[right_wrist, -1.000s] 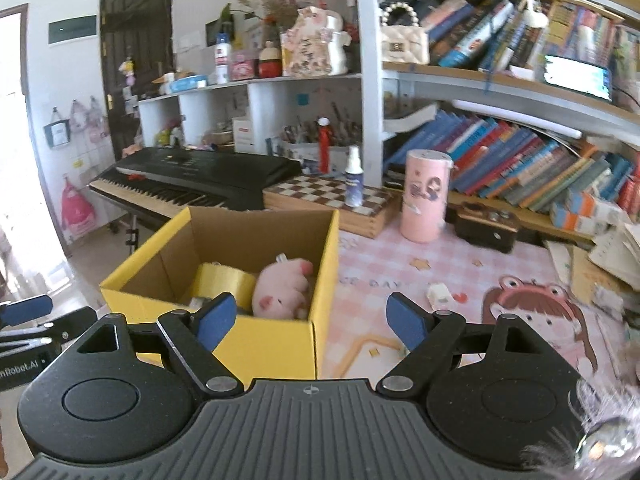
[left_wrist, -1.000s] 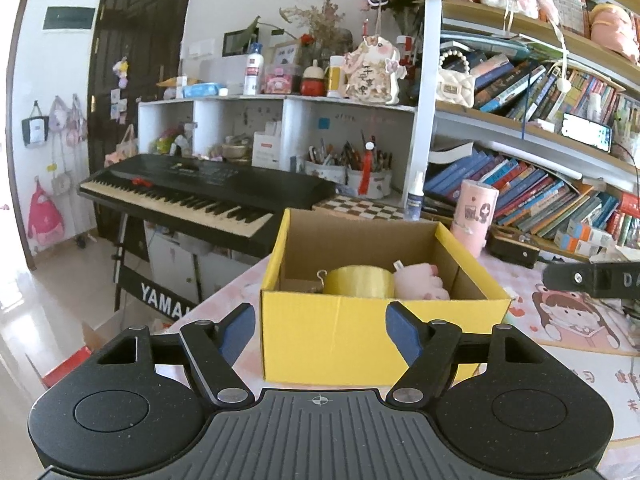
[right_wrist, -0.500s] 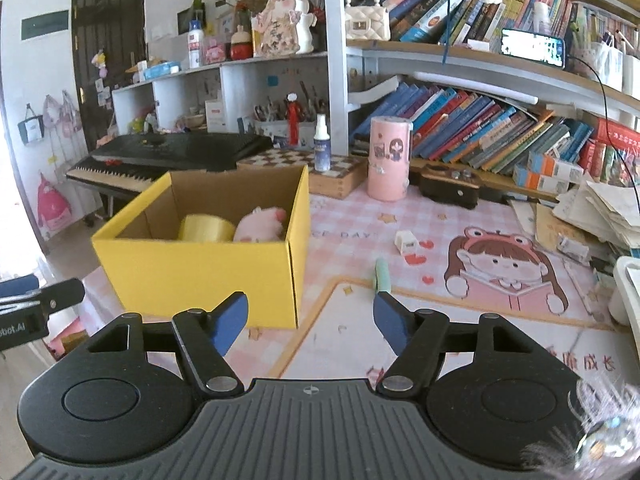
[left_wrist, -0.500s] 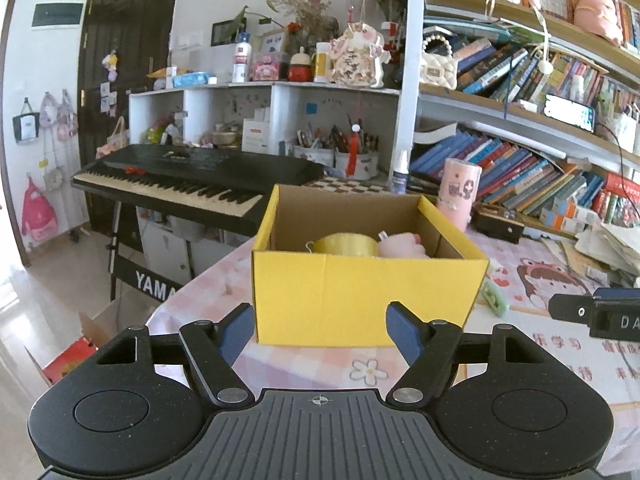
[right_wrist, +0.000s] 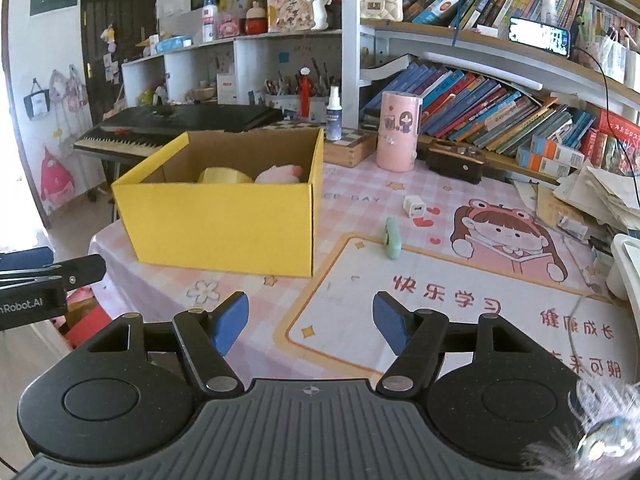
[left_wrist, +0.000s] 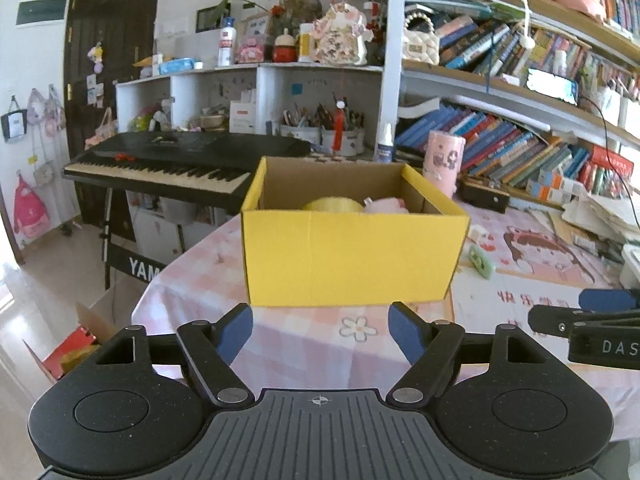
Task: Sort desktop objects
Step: 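Lift both open tools out of the yellow box and back over the mat, then lower the left tool onto the mint-green hair clip and close on it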
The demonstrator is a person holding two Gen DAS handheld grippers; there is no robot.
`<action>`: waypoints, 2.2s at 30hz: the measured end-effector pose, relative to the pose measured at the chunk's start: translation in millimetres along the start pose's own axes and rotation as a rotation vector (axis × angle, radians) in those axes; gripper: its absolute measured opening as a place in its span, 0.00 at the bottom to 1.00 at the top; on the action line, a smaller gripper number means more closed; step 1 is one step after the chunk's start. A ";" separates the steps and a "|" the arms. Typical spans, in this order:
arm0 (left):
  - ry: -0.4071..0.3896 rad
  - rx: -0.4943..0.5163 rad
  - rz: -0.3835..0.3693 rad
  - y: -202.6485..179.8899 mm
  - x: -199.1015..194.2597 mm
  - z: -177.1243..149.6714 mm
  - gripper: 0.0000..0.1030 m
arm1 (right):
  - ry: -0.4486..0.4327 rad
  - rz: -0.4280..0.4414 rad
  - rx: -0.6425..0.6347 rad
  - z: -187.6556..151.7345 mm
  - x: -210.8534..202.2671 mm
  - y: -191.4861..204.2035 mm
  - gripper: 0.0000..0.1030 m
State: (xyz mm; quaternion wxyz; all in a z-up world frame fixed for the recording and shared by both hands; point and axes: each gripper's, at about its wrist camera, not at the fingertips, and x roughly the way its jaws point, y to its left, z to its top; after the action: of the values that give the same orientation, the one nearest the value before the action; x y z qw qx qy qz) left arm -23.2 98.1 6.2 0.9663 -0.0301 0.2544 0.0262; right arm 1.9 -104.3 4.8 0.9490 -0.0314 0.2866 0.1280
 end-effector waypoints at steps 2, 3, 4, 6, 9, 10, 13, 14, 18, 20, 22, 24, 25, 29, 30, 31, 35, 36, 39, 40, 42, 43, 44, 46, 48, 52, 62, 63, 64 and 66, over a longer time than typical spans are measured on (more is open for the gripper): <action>0.007 0.018 -0.009 -3.1 -1.0 -4.5 0.77 | 0.010 0.001 -0.004 -2.2 -0.3 1.9 0.65; 0.014 0.026 -0.015 -4.9 -1.2 -6.5 0.77 | 0.017 0.002 -0.003 -4.0 -0.6 2.7 0.65; 0.021 0.033 -0.020 -6.7 -1.7 -8.3 0.77 | 0.023 0.002 -0.003 -5.5 -0.8 3.2 0.65; 0.036 0.048 -0.030 -10.1 -1.9 -11.5 0.79 | 0.042 0.007 -0.003 -8.4 -0.5 4.1 0.65; 0.051 0.072 -0.049 -15.4 -3.3 -15.5 0.82 | 0.070 0.016 -0.002 -12.5 0.6 6.7 0.65; 0.055 0.079 -0.054 -16.7 -3.8 -16.5 0.83 | 0.077 0.019 -0.002 -13.7 0.8 7.1 0.65; 0.064 0.089 -0.066 -20.1 -4.8 -18.8 0.84 | 0.096 0.021 -0.005 -15.8 2.2 8.2 0.66; 0.067 0.090 -0.068 -20.7 -4.9 -19.4 0.84 | 0.102 0.021 -0.005 -16.8 2.1 8.5 0.66; 0.075 0.088 -0.075 -21.9 -4.4 -20.2 0.85 | 0.115 0.012 -0.006 -19.6 1.3 8.7 0.66; 0.079 0.087 -0.082 -23.0 -3.8 -20.2 0.85 | 0.118 0.005 -0.005 -20.7 0.2 7.8 0.66; 0.083 0.090 -0.094 -25.2 -3.1 -20.3 0.85 | 0.120 -0.004 -0.003 -22.3 -1.5 6.4 0.66; 0.086 0.095 -0.108 -28.7 -2.0 -20.7 0.85 | 0.121 -0.014 0.003 -23.3 -2.9 3.7 0.67; 0.087 0.097 -0.115 -30.1 -1.4 -20.7 0.85 | 0.121 -0.020 0.005 -23.9 -3.6 2.0 0.67; 0.092 0.101 -0.140 -36.9 1.7 -20.0 0.85 | 0.126 -0.042 0.016 -25.9 -6.0 -4.2 0.67; 0.093 0.103 -0.147 -38.8 2.8 -19.8 0.85 | 0.126 -0.048 0.020 -26.1 -6.5 -6.3 0.67; 0.095 0.106 -0.154 -41.0 4.0 -19.8 0.85 | 0.126 -0.055 0.024 -26.3 -6.9 -8.7 0.67; 0.099 0.120 -0.179 -50.3 9.6 -18.9 0.85 | 0.128 -0.080 0.041 -27.5 -8.1 -18.3 0.67; 0.100 0.124 -0.185 -53.1 11.2 -18.5 0.85 | 0.129 -0.085 0.045 -27.7 -7.7 -20.9 0.67; 0.105 0.134 -0.199 -61.3 16.1 -17.2 0.85 | 0.131 -0.103 0.061 -28.6 -7.0 -29.8 0.67; 0.107 0.136 -0.203 -64.1 17.7 -16.1 0.85 | 0.132 -0.109 0.068 -28.9 -6.7 -33.6 0.67; 0.110 0.139 -0.210 -70.5 21.6 -14.9 0.85 | 0.136 -0.119 0.077 -29.2 -6.3 -40.1 0.67; 0.112 0.141 -0.215 -74.2 23.6 -14.2 0.85 | 0.137 -0.123 0.081 -29.4 -6.2 -44.1 0.67; 0.114 0.145 -0.220 -77.9 25.7 -13.6 0.85 | 0.137 -0.128 0.084 -28.9 -5.9 -48.3 0.67; 0.121 0.157 -0.230 -87.0 30.3 -12.0 0.85 | 0.139 -0.135 0.090 -28.2 -4.3 -56.4 0.67; 0.121 0.165 -0.234 -94.5 33.9 -10.0 0.85 | 0.144 -0.140 0.102 -27.0 -2.0 -66.4 0.67; 0.128 0.167 -0.237 -108.8 43.0 -5.5 0.85 | 0.151 -0.142 0.107 -22.3 4.1 -83.8 0.67; 0.147 0.162 -0.233 -146.2 67.9 4.0 0.85 | 0.169 -0.133 0.100 -9.2 22.7 -128.6 0.67; 0.149 0.162 -0.233 -150.1 70.6 5.5 0.85 | 0.170 -0.132 0.100 -8.0 24.7 -132.8 0.67; 0.151 0.161 -0.232 -153.9 73.5 6.5 0.85 | 0.172 -0.132 0.099 -6.6 27.4 -137.6 0.67; 0.155 0.157 -0.229 -162.4 79.7 8.7 0.85 | 0.175 -0.129 0.097 -3.7 31.8 -147.4 0.67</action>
State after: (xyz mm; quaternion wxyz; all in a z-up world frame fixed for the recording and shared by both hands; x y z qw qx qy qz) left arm 61.1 -60.3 -18.3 0.9398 0.0150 0.3243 -0.1067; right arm 63.9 -239.9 -17.8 0.9269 -0.0149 0.3717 0.0493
